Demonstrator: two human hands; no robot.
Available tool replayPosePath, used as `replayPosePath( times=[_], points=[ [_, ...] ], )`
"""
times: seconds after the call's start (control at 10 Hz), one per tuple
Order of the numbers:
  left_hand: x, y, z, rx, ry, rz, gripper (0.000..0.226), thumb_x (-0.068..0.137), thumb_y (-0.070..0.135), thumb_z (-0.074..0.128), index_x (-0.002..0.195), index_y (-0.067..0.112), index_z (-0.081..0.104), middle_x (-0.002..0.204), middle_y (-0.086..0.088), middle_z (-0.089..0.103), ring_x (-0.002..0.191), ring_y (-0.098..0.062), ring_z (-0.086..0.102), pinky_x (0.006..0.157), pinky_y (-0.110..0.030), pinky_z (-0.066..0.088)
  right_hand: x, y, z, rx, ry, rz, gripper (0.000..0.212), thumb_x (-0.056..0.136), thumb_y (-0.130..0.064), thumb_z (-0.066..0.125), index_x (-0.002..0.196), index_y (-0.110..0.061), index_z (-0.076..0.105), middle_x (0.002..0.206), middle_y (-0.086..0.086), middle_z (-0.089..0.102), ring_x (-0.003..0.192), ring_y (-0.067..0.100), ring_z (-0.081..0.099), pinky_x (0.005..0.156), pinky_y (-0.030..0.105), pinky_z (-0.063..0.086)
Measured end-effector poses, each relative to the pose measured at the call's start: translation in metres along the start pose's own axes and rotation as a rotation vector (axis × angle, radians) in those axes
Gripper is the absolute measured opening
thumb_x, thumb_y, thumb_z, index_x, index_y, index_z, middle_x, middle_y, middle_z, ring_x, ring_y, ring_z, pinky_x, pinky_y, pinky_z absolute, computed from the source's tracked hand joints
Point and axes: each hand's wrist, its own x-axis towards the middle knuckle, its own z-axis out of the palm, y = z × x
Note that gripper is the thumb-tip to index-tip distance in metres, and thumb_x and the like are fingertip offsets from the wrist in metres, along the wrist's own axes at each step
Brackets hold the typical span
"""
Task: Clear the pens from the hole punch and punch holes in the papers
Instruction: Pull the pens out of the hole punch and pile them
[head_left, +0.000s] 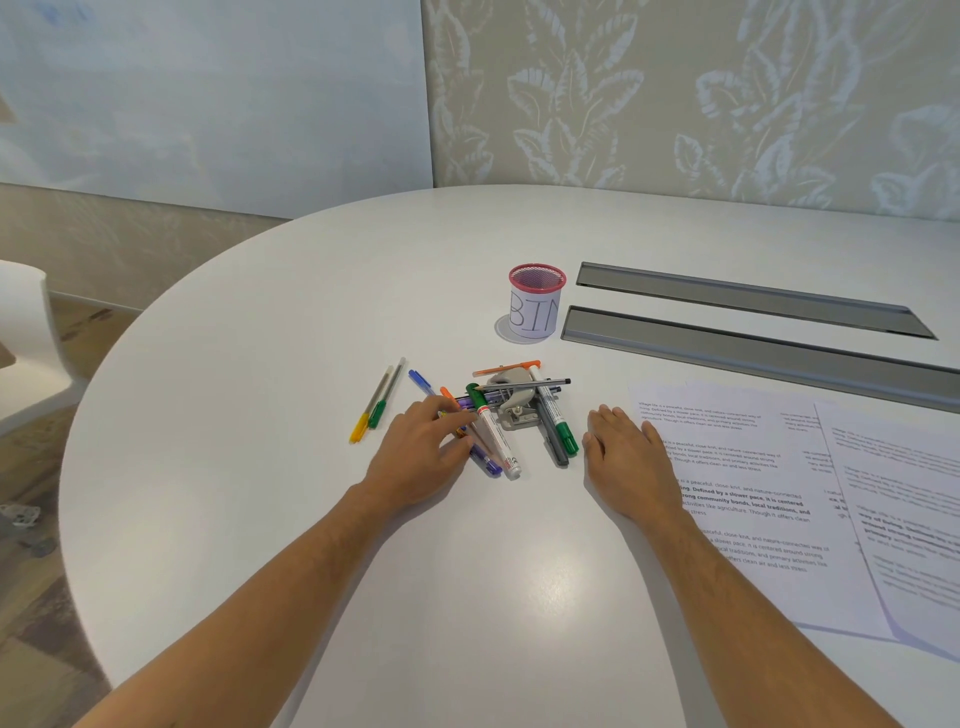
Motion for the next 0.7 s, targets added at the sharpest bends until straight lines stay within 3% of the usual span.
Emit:
replayPosePath(
  times=[0.4, 0.5, 0.7],
  points=[
    [0.002, -0.003, -0.008, -0.006, -0.040, -0.090, 0.030, 0.095, 0.041, 0.052, 0.112, 0.022, 0.069, 0.117, 0.002, 0.055, 0.106, -0.014, 0.050, 0.090, -0.029, 0.043, 0.000, 0.000, 0.001, -0.001, 0.006, -0.007, 0.049, 0.104, -0.032, 0.027, 0.150, -0.017, 0.035, 0.159, 0.000, 0.031, 0.149, 0.014, 0.021, 0.123, 0.041, 0.008],
    [0.002, -0.005, -0.009, 0.003, -0.033, -0.105, 0.029, 0.095, 0.040, 0.053, 0.112, 0.021, 0.068, 0.116, 0.002, 0.055, 0.106, -0.014, 0.049, 0.089, -0.026, 0.041, 0.000, 0.000, 0.001, -0.004, 0.003, -0.007, 0.049, 0.104, -0.032, 0.026, 0.150, -0.017, 0.035, 0.159, 0.000, 0.031, 0.149, 0.014, 0.020, 0.122, 0.041, 0.008],
    [0.002, -0.017, -0.014, -0.008, -0.019, -0.120, 0.025, 0.094, 0.029, 0.055, 0.111, 0.018, 0.069, 0.116, -0.001, 0.058, 0.107, -0.017, 0.052, 0.095, -0.035, 0.045, 0.000, 0.000, 0.000, -0.002, 0.007, -0.007, 0.049, 0.104, -0.032, 0.026, 0.150, -0.017, 0.036, 0.159, 0.000, 0.031, 0.149, 0.014, 0.021, 0.122, 0.041, 0.008]
  ],
)
